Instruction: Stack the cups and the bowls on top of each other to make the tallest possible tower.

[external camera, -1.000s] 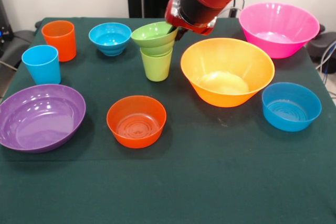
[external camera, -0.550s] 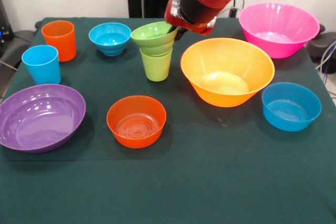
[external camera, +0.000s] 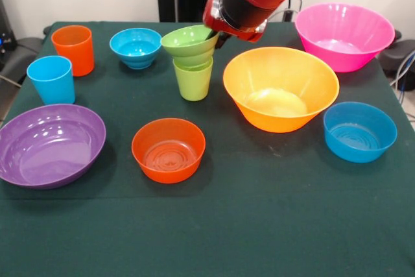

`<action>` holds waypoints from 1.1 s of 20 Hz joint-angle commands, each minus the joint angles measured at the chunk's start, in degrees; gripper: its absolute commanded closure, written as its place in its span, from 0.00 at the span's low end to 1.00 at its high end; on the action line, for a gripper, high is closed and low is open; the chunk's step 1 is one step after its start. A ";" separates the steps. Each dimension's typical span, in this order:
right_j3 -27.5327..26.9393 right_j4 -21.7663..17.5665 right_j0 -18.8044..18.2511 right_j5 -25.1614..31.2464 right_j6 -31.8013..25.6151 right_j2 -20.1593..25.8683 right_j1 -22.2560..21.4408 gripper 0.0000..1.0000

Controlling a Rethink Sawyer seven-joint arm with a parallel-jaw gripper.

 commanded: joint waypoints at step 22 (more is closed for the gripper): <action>0.33 -1.05 -0.14 -4.36 5.88 5.05 2.18 0.00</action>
